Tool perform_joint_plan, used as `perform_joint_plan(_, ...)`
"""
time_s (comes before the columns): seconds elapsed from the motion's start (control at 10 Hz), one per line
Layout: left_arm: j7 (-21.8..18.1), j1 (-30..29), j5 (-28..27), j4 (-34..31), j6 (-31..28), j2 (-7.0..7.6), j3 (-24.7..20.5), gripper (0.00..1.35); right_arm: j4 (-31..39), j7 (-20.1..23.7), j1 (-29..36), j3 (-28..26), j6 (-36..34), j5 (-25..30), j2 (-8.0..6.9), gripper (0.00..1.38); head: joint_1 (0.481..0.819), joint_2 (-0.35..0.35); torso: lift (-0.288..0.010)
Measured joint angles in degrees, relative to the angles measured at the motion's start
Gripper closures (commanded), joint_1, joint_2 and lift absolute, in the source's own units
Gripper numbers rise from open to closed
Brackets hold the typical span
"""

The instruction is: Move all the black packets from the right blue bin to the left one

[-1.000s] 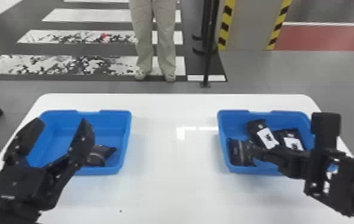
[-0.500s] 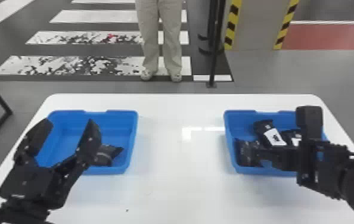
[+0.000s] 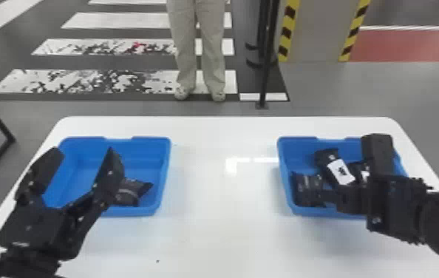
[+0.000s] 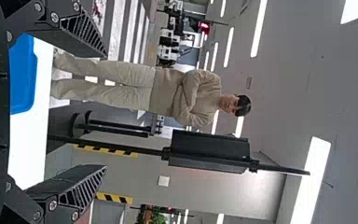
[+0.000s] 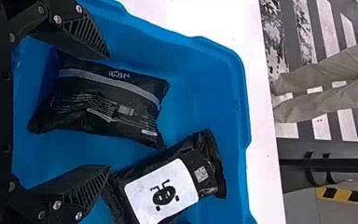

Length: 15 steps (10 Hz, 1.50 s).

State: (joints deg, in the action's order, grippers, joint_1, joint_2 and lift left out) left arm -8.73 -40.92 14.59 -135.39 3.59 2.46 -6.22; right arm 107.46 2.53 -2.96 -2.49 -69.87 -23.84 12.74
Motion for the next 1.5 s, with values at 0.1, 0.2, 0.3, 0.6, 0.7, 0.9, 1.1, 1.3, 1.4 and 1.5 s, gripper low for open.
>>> perform_joint_plan(0.1, -0.01, 0.0, 0.03, 0.07, 0.15, 0.0, 0.04, 0.2, -1.06, -0.07, -0.6, 0.22, 0.01, -0.04, 0.02, 0.25, 0.695, 0.016, -0.14)
perform_joint_plan(0.2, 0.02, 0.0, 0.04, 0.16, 0.29, 0.0, 0.05, 0.2, -2.61, -0.15, -1.38, 0.52, 0.08, -0.26, 0.01, 0.34, 0.695, 0.017, -0.14)
perform_joint_plan(0.3, 0.0, 0.0, 0.04, 0.25, 0.43, 0.0, 0.05, 0.2, -4.25, -0.16, -2.02, 0.77, 0.26, -0.92, 0.02, 0.52, 0.695, 0.02, -0.14)
perform_joint_plan(0.6, -0.01, 0.04, 0.15, 0.47, 0.61, -0.06, 0.05, 0.2, -5.87, -0.05, -2.69, 1.45, 0.55, -3.01, 0.11, 1.13, 0.695, 0.035, -0.14)
perform_joint_plan(0.7, 0.0, 0.03, 0.2, 0.56, 0.67, -0.07, 0.04, 0.2, -5.89, 0.01, -2.5, 1.55, 1.22, -3.85, 0.11, 1.13, 0.695, 0.042, -0.14)
perform_joint_plan(0.9, 0.02, 0.02, 0.44, 0.79, 0.92, -0.08, -0.03, 0.2, -4.24, 0.01, -1.06, 1.36, 2.8, -5.26, 0.1, 1.13, 0.695, 0.052, -0.14)
perform_joint_plan(1.1, 0.03, 0.19, 0.39, 0.88, 1.06, -0.09, 0.04, 0.2, 0.66, 0.94, 2.39, -0.98, 4.47, -6.49, 0.1, 1.13, 0.695, 0.051, -0.14)
perform_joint_plan(1.3, 0.02, 0.28, 0.56, 0.88, 1.17, -0.09, 0.05, 0.2, 4.44, 3.88, 5.43, -3.8, 6.86, -6.72, 0.04, 1.13, 0.695, 0.04, -0.14)
perform_joint_plan(1.4, 0.04, 0.3, 0.97, 0.88, 1.27, -0.09, 0.05, 0.19, 4.45, 9.09, 6.31, -5.26, 10.75, -6.59, 0.03, 1.13, 0.695, 0.041, -0.14)
perform_joint_plan(1.5, 0.21, 0.41, 1.39, 0.88, 1.29, -0.14, 0.06, 0.19, 2.56, 15.39, 6.42, -6.86, 16.47, -6.58, 0.15, 1.13, 0.695, 0.039, -0.14)
